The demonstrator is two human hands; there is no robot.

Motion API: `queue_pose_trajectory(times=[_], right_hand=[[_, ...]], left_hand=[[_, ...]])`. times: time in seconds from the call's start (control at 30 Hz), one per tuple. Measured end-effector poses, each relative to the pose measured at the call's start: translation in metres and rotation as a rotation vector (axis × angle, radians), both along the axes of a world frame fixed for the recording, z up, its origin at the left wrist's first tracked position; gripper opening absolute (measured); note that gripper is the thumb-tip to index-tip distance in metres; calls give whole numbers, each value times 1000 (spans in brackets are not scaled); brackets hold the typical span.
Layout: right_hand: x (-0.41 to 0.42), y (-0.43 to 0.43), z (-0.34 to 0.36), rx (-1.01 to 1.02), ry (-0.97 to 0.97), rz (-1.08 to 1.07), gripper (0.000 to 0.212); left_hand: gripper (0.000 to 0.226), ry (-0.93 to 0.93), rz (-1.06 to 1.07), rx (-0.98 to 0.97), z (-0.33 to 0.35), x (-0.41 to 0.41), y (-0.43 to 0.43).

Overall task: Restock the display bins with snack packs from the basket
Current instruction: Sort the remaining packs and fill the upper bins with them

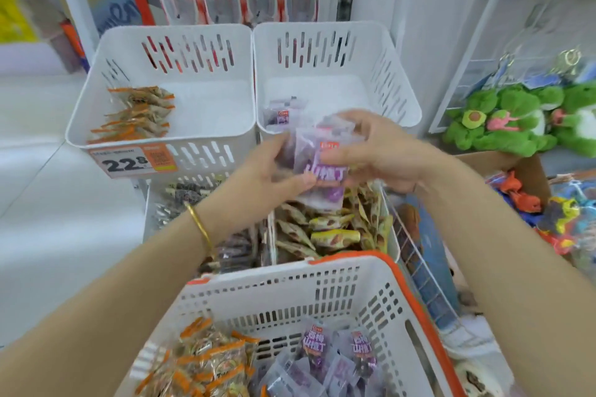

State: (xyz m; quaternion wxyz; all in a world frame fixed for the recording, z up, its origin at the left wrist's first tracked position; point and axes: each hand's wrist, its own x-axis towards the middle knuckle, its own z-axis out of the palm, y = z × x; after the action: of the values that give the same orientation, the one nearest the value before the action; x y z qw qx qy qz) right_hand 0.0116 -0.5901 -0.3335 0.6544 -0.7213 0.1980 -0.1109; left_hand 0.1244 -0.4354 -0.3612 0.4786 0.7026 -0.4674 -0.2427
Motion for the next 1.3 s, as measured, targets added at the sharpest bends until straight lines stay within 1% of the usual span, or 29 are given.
queue_pose_trajectory(times=[0.03,0.07,0.1,0.13,0.2,0.27,0.3,0.37,0.43,0.5,0.57,0.63,0.73,0.87,0.9,0.97,1.03,1.13,1.2,1.27,1.3], right_hand=[[8,-12,13,-64,-50,-77,54],[17,-25,23,-120,-100,-156,53],[25,-38,31,-175,-140,-228,53],[35,-51,35,-240,-154,-287,54],[53,-75,36,-387,-80,-329,61],[69,-93,31,-437,99,-288,67],[75,-99,27,-441,187,-250,66],[85,-105,15,-478,336,-128,59],[93,-106,6,-510,494,58,49],[96,-107,4,-512,631,188,45],[96,-111,6,-483,680,210,44],[97,-114,6,-476,667,224,43],[100,-113,4,-524,633,225,43],[100,-106,6,-568,608,200,40],[98,-103,7,-576,631,211,41],[94,-98,10,-636,701,236,51],[85,-94,15,-742,694,208,59],[61,-79,22,-903,531,63,53],[36,-61,22,-948,401,-52,46],[5,-30,14,-940,199,-191,37],[-12,-10,4,-895,84,-249,32]], left_hand=[[62,-150,76,6,7,9,-12],[69,-317,172,36,14,18,-22],[68,-472,254,62,18,27,-31],[63,-592,295,70,19,36,-37],[59,-714,290,74,12,49,-47],[55,-755,269,102,1,57,-54],[52,-761,270,131,-5,58,-56],[54,-815,270,182,-14,59,-59],[64,-905,264,190,-20,58,-58],[67,-967,253,196,-23,59,-57],[65,-973,249,196,-23,60,-57],[66,-971,243,191,-22,59,-56],[65,-971,250,193,-21,57,-57],[49,-950,249,211,-18,56,-57],[48,-938,247,211,-17,54,-56],[47,-887,248,178,-14,45,-51],[47,-822,244,112,-12,30,-38],[52,-771,204,39,-20,3,-7],[48,-742,165,51,-33,-18,18],[41,-703,118,96,-50,-38,43],[38,-676,85,132,-60,-48,56]])
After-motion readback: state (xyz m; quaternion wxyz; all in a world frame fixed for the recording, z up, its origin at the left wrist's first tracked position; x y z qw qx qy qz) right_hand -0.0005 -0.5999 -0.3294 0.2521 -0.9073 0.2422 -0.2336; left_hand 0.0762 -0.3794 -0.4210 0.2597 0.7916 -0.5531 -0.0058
